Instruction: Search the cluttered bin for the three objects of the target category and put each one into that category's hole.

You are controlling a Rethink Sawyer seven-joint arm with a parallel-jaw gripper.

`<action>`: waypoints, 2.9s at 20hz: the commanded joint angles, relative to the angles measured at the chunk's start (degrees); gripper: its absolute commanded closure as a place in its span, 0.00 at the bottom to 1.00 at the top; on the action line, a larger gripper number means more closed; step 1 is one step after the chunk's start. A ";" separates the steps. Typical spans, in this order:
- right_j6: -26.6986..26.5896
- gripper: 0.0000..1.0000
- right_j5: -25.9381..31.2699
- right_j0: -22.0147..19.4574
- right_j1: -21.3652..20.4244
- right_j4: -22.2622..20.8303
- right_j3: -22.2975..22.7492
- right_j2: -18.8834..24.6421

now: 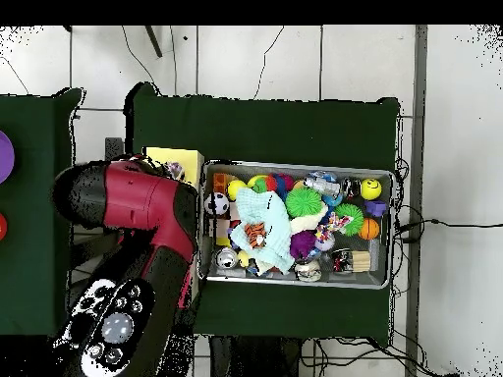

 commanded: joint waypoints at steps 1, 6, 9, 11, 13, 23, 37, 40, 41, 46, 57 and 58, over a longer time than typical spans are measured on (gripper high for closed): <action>8.15 1.00 3.85 -2.38 -0.12 -2.73 0.05 3.12; 5.56 1.00 -5.81 -5.73 0.71 -1.61 1.95 7.64; 6.03 1.00 -8.59 -5.96 1.60 -1.90 2.81 8.21; 6.72 1.00 -8.79 -5.71 2.07 -2.36 2.65 7.43; 6.78 1.00 -10.25 -5.88 2.20 -2.47 3.34 7.70; 7.53 1.00 -11.26 -6.61 2.94 -1.39 4.13 10.12; 12.27 1.00 -11.87 -5.18 4.73 0.64 5.57 11.91; 13.04 1.00 -11.25 -4.49 5.63 0.56 4.80 10.78; 13.21 1.00 -10.90 -4.34 5.86 0.50 4.50 10.33; 14.02 1.00 -8.99 -3.53 6.90 0.30 3.44 8.54; 12.37 1.00 -4.80 -4.80 5.25 1.37 5.27 11.34; 12.05 1.00 -4.69 -4.92 5.27 1.25 5.36 11.43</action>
